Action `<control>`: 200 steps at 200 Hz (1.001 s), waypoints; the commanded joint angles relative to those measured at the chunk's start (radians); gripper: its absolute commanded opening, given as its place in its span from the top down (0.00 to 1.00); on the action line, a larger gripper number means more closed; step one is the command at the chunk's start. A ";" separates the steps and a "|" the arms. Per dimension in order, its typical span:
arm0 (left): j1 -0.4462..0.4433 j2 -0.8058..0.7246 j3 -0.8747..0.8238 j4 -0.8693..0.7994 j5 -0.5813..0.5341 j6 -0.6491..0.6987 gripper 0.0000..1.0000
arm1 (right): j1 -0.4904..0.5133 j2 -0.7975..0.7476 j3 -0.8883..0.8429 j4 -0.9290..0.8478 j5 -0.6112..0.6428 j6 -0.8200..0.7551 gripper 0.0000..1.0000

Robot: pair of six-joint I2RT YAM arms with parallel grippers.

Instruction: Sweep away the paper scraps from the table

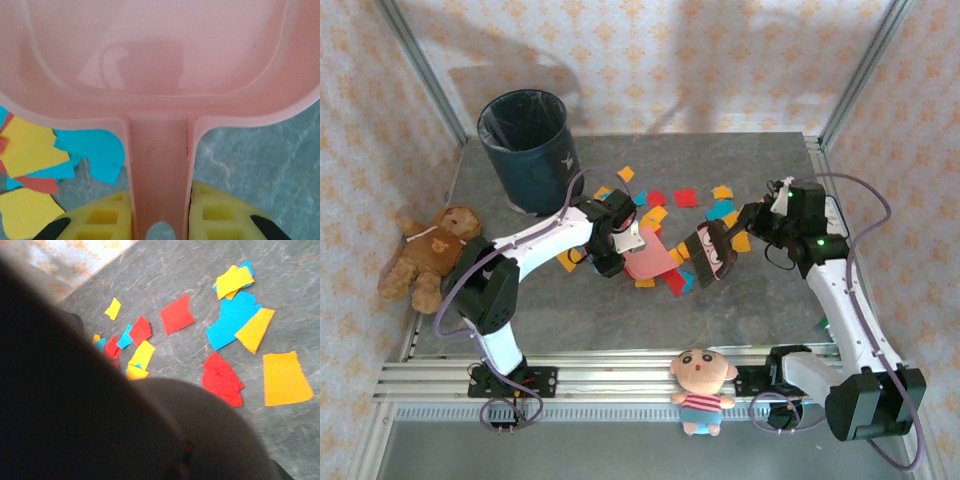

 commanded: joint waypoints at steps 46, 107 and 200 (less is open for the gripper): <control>-0.023 0.047 0.038 -0.144 0.006 0.105 1.00 | 0.028 0.064 -0.005 0.095 -0.083 0.033 1.00; -0.035 0.101 0.078 -0.110 -0.005 0.121 1.00 | 0.056 0.092 0.004 0.098 -0.063 0.032 1.00; -0.035 -0.098 0.018 -0.229 -0.060 0.148 1.00 | 0.097 0.125 0.001 0.111 -0.041 -0.013 1.00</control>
